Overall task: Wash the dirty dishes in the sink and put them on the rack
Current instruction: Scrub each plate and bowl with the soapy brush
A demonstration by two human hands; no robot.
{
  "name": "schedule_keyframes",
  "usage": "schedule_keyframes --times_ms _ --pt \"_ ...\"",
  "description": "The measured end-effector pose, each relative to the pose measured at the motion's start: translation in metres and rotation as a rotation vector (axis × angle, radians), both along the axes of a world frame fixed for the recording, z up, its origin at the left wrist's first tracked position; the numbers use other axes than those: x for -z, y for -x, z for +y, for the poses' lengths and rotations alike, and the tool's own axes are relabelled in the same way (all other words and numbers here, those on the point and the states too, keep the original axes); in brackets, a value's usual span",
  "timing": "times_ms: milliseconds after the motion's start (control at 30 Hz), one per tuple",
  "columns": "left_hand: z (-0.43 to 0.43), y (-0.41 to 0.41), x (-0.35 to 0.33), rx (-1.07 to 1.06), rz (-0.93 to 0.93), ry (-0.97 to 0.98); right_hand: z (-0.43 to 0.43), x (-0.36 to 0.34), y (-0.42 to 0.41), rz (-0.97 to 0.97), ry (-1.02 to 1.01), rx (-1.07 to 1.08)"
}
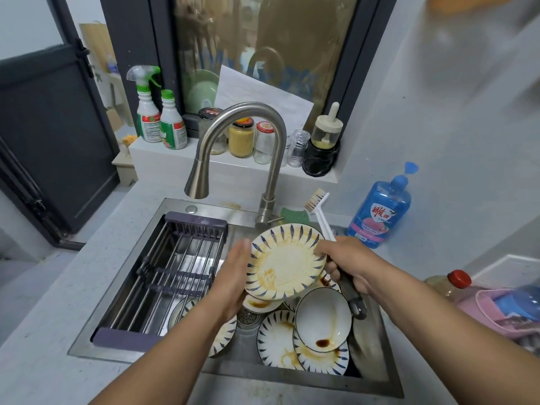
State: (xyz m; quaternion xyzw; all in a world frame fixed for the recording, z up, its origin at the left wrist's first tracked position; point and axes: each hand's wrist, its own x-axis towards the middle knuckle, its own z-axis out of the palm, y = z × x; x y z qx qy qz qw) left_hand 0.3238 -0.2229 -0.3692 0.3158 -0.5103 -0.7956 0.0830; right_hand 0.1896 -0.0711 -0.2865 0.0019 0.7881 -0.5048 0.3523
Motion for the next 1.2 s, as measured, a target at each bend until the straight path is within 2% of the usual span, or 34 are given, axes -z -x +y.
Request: schedule_keyframes --times_ms 67,133,200,233,267,300,367,467,533,633,700,767,867,1000,1067,1200 --pt "-0.001 -0.013 -0.006 0.15 0.014 0.437 -0.003 0.0 0.002 -0.065 0.026 0.049" --pt "0.002 -0.024 -0.012 0.38 0.061 0.613 -0.004 0.002 0.005 -0.107 0.027 0.084" --pt "0.009 -0.023 -0.012 0.572 0.051 0.968 -0.004 0.004 0.007 -0.147 0.033 0.105" --pt "0.013 -0.02 -0.01 0.596 0.069 1.138 -0.006 0.004 0.005 -0.16 0.024 0.103" --pt "0.016 -0.015 -0.008 0.579 0.099 1.218 -0.007 0.003 0.003 -0.163 0.008 0.088" --pt "0.018 -0.011 -0.006 0.544 0.123 1.219 -0.008 0.003 0.001 -0.159 -0.008 0.059" --pt "0.022 -0.007 -0.006 0.459 0.136 1.102 -0.01 0.001 0.0 -0.125 -0.045 -0.039" --pt "0.017 -0.003 -0.003 0.273 0.025 0.716 -0.004 -0.01 0.003 0.045 -0.094 -0.204" --pt "0.008 -0.004 0.001 0.18 -0.025 0.527 0.006 -0.019 0.004 0.285 -0.137 -0.363" --pt "-0.005 -0.003 0.003 0.094 -0.016 0.377 0.02 -0.035 0.001 0.768 -0.31 -0.713" --pt "-0.008 -0.002 0.0 0.089 0.023 0.31 0.022 -0.043 -0.007 0.969 -0.524 -0.969" --pt "-0.008 0.002 0.0 0.094 0.042 0.296 0.019 -0.046 -0.017 1.129 -0.665 -1.127" --pt "-0.011 0.003 0.003 0.108 0.054 0.279 0.016 -0.054 -0.009 1.185 -0.719 -1.09" --pt "-0.015 -0.003 0.006 0.124 0.088 0.218 0.021 -0.064 0.017 1.054 -0.741 -0.961" --pt "-0.015 -0.001 0.007 0.119 0.104 0.183 0.019 -0.065 0.006 1.064 -0.704 -1.002" --pt "-0.01 0.004 0.007 0.069 0.104 0.138 0.006 -0.06 -0.023 1.243 -0.72 -1.145"
